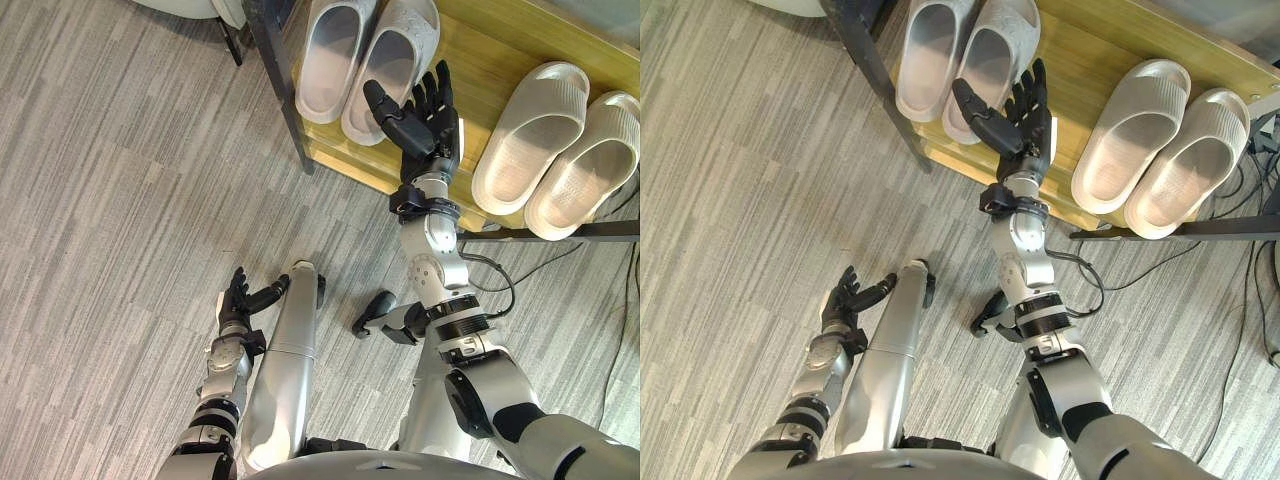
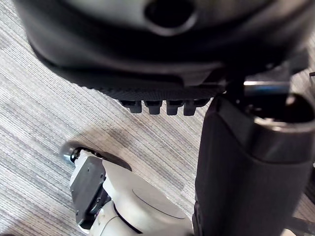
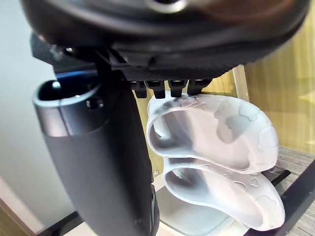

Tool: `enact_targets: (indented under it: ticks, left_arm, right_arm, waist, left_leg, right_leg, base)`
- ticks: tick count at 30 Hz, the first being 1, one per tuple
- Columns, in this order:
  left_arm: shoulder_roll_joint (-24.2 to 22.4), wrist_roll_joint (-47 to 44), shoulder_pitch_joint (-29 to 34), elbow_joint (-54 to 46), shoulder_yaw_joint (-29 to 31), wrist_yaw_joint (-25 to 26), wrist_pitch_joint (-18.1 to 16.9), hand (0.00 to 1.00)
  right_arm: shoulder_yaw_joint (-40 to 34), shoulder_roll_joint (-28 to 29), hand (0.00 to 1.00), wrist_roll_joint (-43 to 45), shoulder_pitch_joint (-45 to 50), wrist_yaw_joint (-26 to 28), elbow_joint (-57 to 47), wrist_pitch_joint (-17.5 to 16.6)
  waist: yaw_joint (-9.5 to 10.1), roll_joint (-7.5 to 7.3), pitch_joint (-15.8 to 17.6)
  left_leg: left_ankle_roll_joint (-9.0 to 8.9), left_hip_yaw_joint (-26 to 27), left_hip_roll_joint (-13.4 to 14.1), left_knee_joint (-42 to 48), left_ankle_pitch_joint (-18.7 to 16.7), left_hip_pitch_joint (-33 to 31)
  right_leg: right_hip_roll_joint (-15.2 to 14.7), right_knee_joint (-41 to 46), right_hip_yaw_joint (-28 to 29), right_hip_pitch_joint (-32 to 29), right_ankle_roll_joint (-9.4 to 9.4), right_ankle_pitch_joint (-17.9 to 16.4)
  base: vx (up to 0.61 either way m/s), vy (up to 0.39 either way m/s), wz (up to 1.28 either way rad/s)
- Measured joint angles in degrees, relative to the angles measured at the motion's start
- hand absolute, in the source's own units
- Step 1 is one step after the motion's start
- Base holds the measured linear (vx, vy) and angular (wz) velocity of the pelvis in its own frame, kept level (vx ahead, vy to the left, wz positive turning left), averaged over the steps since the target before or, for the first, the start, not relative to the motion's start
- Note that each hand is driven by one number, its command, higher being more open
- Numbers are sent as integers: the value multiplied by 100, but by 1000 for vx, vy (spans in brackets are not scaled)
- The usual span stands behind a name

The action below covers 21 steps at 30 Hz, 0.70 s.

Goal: Organize the slippers on the shoe rack

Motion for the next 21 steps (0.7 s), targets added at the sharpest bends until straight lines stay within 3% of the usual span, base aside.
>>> enact_targets:
  ticks: [11, 19, 21]
  left_arm:
    - [39, 0, -9, 22, -12, -16, 64, 100]
    - [181, 12, 309, 180, -36, -239, 250, 100]
    - [210, 26, 436, 289, -51, -244, 293, 100]
  right_arm:
    - [164, -405, 100, 31, 137, 211, 61, 215]
    - [542, -373, 100, -338, 1716, 476, -1361, 264]
    - [653, -346, 100, -483, 2371, 608, -1820, 263]
  waist:
    - [-51, 79, -43]
    - [-188, 87, -54]
    - [-235, 65, -227]
  left_leg:
    - [0, 84, 81, -32, 2, 195]
    - [-8, 198, 288, -484, 6, 987]
    - [-22, 292, 366, -815, 22, 1386]
  right_leg:
    - [59, -26, 65, 133, -41, 7]
    - [324, -533, 99, 822, 19, 111]
    - [431, -872, 97, 1159, 47, 176]
  base:
    - [-3, 10, -3]
    - [15, -4, -13]
    - [78, -4, -12]
